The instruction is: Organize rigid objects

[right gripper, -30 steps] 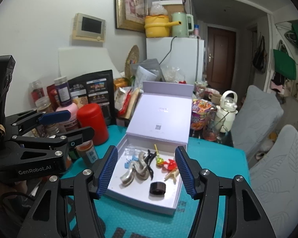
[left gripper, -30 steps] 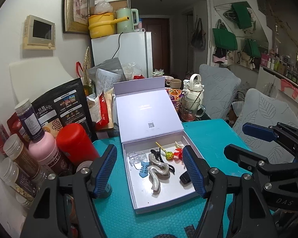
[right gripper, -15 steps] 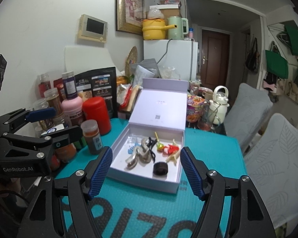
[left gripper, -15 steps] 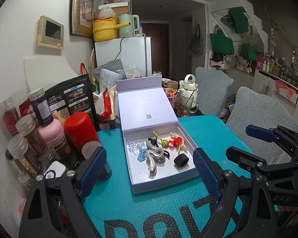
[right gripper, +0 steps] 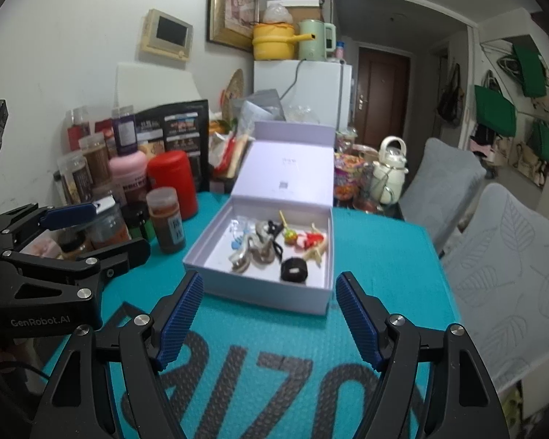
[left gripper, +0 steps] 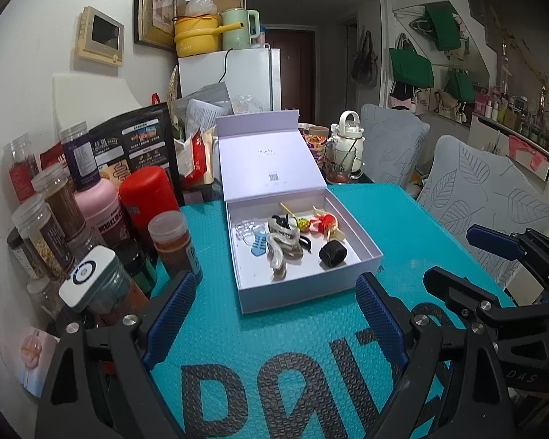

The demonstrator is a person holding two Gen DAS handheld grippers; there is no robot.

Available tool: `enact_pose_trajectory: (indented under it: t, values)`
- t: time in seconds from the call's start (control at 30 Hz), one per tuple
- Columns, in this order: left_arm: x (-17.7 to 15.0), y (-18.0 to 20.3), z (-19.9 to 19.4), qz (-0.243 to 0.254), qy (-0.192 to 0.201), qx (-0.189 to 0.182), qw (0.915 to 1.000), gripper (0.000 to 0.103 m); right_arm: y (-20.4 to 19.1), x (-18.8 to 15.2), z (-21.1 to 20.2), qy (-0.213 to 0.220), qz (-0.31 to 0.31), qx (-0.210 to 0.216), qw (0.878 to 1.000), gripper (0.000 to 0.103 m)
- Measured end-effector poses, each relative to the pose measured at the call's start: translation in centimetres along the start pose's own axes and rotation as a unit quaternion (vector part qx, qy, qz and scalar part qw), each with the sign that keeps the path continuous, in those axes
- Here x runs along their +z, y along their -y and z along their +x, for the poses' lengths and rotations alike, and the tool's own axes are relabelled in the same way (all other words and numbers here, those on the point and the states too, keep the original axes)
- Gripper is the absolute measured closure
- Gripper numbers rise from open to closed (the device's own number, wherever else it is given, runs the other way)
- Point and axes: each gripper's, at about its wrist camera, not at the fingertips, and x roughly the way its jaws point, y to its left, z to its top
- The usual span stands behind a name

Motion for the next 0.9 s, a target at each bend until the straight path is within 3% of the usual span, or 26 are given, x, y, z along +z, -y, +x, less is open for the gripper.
enact_pose_trajectory:
  t: [0.33,0.9]
  values:
    - [-2.0,-0.1,0.4,-0.005,-0.013,-0.008,0.9999,0.013,-0.2,-2.1,0.2,-0.017,0.015,-0.006,1.000,0.027]
    - [-2.6,-0.5,0.5,-0.015,-0.018,-0.010,0.9997,0.013,-0.5,-2.4,0.2,-0.018,0.013,-0.011,1.000,0.027]
